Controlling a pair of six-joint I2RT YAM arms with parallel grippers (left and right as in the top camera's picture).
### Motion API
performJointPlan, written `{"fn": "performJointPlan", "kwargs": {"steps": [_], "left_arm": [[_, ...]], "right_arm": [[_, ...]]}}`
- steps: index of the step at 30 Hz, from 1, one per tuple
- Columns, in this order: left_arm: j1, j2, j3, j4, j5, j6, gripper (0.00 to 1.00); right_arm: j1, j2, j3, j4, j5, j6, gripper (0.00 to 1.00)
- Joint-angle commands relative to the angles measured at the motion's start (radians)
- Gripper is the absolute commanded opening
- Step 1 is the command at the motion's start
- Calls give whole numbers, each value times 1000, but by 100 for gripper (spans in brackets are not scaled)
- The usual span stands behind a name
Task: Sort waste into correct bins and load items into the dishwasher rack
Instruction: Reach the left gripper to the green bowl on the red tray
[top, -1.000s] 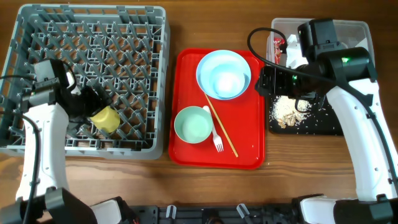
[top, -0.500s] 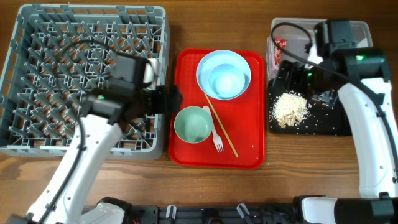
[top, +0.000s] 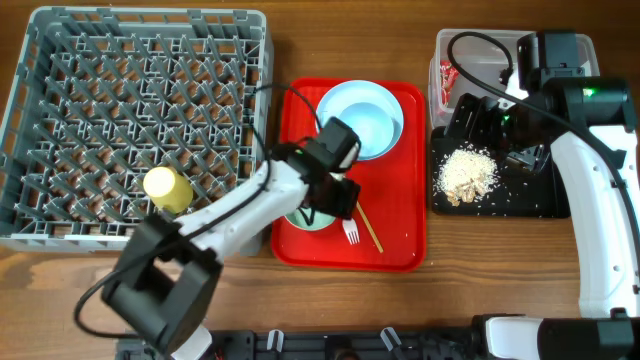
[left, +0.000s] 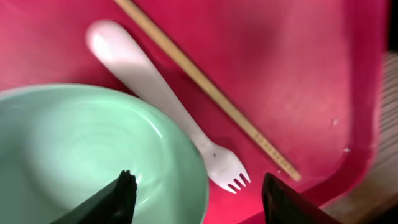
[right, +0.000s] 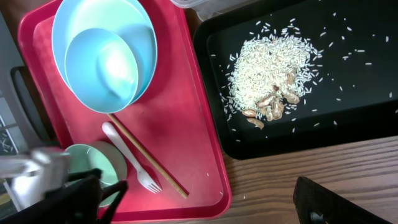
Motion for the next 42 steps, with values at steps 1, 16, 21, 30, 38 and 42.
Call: {"fn": "performJointPlan", "kwargs": {"steps": [1, 16, 21, 30, 38, 42], "left_arm": [[-24, 48, 17, 4, -39, 2, 45], [-26, 60, 15, -1, -74, 1, 22], [-26, 60, 11, 0, -74, -2, 25], [-26, 60, -5, -2, -74, -2, 20], [-26, 60, -31, 0, -74, -2, 18], [-26, 59, -28, 7, -73, -2, 4]], "right_arm": [[-1, -11, 17, 2, -12, 17, 100], [-1, -11, 17, 1, -13, 16, 100], [-1, -11, 17, 1, -13, 16, 100], [-1, -11, 17, 1, -13, 17, 100], [-1, -11, 17, -1, -13, 17, 100], [-1, -11, 17, -1, -13, 17, 100]]}}
